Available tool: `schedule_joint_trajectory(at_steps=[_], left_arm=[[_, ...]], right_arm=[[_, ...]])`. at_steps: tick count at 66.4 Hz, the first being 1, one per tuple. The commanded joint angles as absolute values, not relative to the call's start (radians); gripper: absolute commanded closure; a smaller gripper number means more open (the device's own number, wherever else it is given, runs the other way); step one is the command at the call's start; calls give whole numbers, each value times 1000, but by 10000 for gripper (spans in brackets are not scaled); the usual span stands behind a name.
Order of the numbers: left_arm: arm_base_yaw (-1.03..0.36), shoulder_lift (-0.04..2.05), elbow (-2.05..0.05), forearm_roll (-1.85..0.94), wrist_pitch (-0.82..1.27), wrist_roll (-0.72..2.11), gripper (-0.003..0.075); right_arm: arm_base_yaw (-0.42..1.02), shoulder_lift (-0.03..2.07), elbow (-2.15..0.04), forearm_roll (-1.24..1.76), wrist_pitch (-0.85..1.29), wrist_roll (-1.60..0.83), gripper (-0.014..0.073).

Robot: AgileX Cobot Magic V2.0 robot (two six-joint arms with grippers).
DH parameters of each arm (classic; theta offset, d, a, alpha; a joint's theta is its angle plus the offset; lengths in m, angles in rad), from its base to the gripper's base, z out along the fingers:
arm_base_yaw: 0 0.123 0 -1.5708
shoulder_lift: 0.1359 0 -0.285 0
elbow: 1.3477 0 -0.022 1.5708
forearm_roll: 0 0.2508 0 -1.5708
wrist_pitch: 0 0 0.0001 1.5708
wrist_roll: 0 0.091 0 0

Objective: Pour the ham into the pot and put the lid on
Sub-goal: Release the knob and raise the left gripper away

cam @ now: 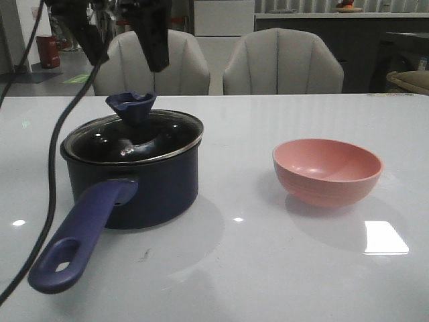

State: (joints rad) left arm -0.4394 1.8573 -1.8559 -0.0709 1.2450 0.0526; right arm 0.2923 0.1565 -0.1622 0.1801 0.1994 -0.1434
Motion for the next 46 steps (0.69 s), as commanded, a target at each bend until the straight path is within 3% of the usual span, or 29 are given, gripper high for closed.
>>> schedule_joint_trajectory(at_steps=[1, 21, 46], left_arm=[[-441, 1737, -1848, -74, 1209, 55, 74], [-441, 1453, -1603, -74, 1016, 58, 75], [-441, 1020, -1148, -74, 737, 58, 75]], right_arm=[[295, 164, -191, 179, 123, -152, 426], [295, 164, -191, 179, 123, -152, 426], [295, 164, -191, 179, 123, -152, 426]])
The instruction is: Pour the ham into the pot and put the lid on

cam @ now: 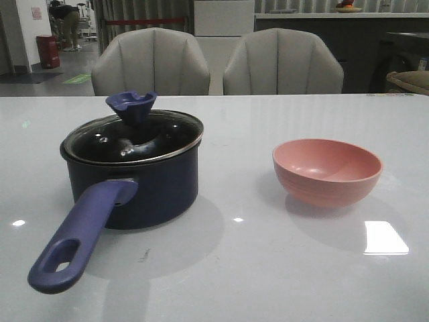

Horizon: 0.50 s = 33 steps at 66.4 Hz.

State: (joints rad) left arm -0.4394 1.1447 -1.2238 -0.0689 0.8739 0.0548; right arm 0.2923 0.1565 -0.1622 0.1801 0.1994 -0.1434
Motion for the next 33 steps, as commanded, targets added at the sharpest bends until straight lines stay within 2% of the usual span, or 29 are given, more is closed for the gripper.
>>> schedule_joint_trajectory(at_steps=[1, 18, 33], left_arm=[[-441, 1002, -1130, -74, 726, 58, 75], [-441, 638, -802, -74, 534, 58, 87], [-441, 339, -592, -76, 489, 58, 109]], right_arm=[[295, 164, -191, 179, 123, -152, 426], [295, 164, -191, 179, 123, -152, 426], [295, 164, -191, 179, 123, -152, 426]])
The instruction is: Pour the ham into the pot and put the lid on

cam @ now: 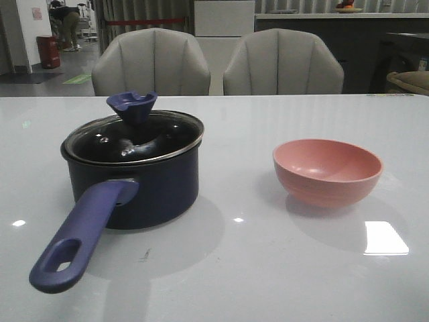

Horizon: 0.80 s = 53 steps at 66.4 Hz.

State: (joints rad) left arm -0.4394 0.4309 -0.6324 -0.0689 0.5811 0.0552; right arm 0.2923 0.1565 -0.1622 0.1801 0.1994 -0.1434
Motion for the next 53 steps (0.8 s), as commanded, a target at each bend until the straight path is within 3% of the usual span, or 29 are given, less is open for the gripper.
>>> schedule_joint_trajectory(at_steps=[1, 9, 12, 13, 23, 53], left_arm=[[-441, 322, -576, -76, 489, 58, 116], [-441, 189, -505, -80, 493, 58, 220], [-441, 126, -475, -86, 493, 58, 330], [-441, 126, -475, -86, 493, 58, 330], [-441, 42, -443, -102, 495, 58, 617], [-441, 37, -443, -102, 503, 58, 599]], right_arm=[[295, 164, -191, 179, 123, -152, 426], [295, 164, -191, 179, 123, -152, 426], [295, 164, -191, 179, 123, -152, 426], [295, 164, -191, 179, 123, -152, 426], [295, 164, -191, 179, 123, -152, 426], [295, 164, -191, 179, 123, -152, 426]])
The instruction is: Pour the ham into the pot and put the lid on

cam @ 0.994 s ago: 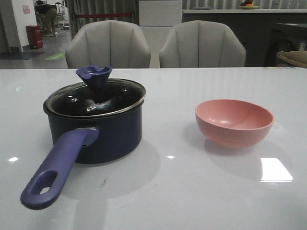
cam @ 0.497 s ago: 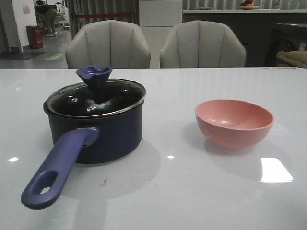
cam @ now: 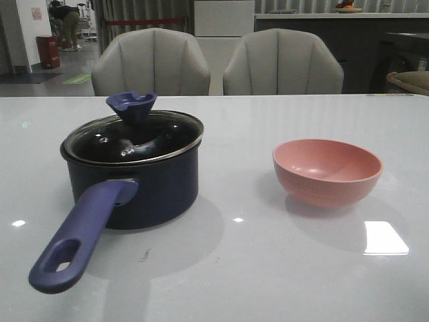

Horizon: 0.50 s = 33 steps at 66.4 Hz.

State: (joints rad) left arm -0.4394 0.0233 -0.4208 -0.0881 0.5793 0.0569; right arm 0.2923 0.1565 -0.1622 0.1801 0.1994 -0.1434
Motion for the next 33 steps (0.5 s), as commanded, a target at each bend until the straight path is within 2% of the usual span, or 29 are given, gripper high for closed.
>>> schedule_joint_trajectory(at_steps=[1, 17, 33], left_arm=[[-441, 37, -443, -102, 503, 58, 599], [-430, 37, -409, -61, 452, 58, 600], [-188, 37, -215, -56, 188, 58, 600]], right_arm=[[295, 164, -191, 179, 123, -152, 426], [295, 164, -191, 179, 123, -152, 426], [295, 164, -191, 179, 123, -152, 426]])
